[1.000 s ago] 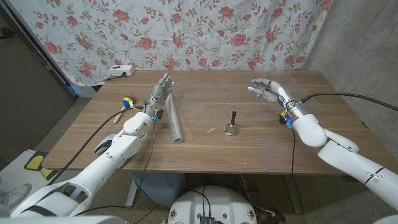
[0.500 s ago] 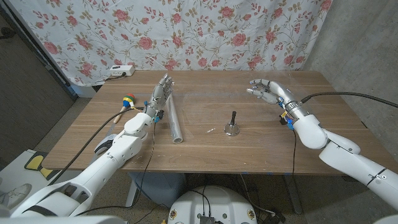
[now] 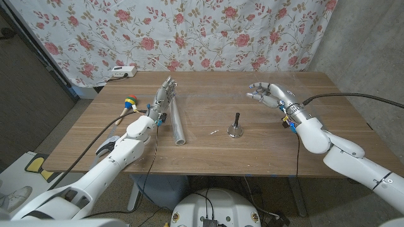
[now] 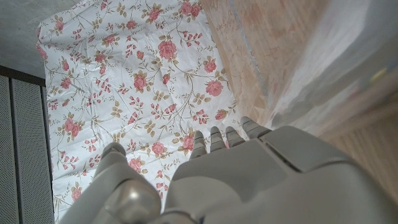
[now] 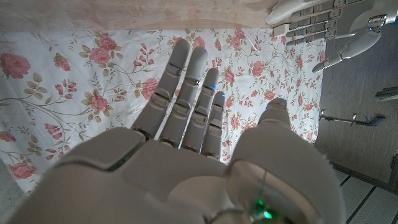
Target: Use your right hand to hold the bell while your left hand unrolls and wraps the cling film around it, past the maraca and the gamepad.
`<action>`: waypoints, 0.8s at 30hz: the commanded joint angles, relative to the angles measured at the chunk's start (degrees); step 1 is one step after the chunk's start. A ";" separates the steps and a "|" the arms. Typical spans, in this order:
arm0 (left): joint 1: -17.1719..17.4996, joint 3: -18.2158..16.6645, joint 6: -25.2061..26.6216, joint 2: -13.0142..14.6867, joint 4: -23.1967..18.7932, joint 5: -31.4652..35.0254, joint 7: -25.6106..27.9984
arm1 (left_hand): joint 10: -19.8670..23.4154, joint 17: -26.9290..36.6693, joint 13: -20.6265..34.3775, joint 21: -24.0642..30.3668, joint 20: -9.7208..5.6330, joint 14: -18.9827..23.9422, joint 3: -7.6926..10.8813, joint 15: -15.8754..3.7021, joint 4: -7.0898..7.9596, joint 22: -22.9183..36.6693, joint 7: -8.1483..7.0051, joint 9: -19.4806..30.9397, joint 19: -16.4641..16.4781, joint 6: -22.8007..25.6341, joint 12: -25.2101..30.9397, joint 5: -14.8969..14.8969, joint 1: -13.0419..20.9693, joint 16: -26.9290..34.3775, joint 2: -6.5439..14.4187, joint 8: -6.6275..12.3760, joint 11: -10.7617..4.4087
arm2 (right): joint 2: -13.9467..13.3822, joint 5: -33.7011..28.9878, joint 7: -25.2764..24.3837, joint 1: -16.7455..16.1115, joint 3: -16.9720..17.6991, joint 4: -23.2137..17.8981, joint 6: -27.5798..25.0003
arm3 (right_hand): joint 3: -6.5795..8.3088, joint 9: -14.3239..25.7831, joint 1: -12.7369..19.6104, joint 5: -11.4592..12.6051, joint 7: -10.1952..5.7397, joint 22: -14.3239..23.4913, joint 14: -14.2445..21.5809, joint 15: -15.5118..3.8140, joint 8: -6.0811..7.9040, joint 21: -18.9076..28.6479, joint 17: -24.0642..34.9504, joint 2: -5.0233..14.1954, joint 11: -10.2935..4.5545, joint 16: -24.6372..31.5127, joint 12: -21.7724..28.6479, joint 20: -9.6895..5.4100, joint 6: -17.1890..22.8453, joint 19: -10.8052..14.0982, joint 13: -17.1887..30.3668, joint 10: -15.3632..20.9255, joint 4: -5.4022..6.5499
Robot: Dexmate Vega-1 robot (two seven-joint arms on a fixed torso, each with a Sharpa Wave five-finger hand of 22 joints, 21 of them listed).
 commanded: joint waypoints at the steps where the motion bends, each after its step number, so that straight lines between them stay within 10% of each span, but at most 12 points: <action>1: 0.40 -0.08 0.09 0.28 -0.56 -0.08 0.13 | 0.30 0.30 0.17 0.29 0.02 -0.22 -0.23 0.20 -0.08 0.24 -0.18 0.27 -0.19 0.53 -0.12 0.15 0.40 -0.23 0.40 0.02 0.01 | -0.47 -2.50 -0.12 -1.13 0.05 -1.57 -0.55 | 0.24 0.34 0.20 -0.16 0.13 0.46 0.55 -6.89 -0.17 0.81 0.45 -0.48 -0.01 -0.17 0.78 -0.18 0.94 0.33 0.62 0.73 0.18; 24: 1.43 -0.29 0.61 0.80 -2.13 -0.49 0.31 | 0.34 0.30 0.17 0.30 0.07 -0.24 -0.31 0.22 -0.08 0.24 -0.19 0.27 -0.19 0.56 -0.14 0.15 0.42 -0.24 0.49 0.01 0.03 | -1.78 -5.26 1.94 -1.91 0.01 -3.81 -2.15 | 0.71 0.71 1.00 -0.01 -0.13 1.51 3.92 -7.20 -1.22 3.33 2.60 -0.28 -0.19 -0.11 3.53 -0.80 1.62 1.62 3.34 0.24 0.01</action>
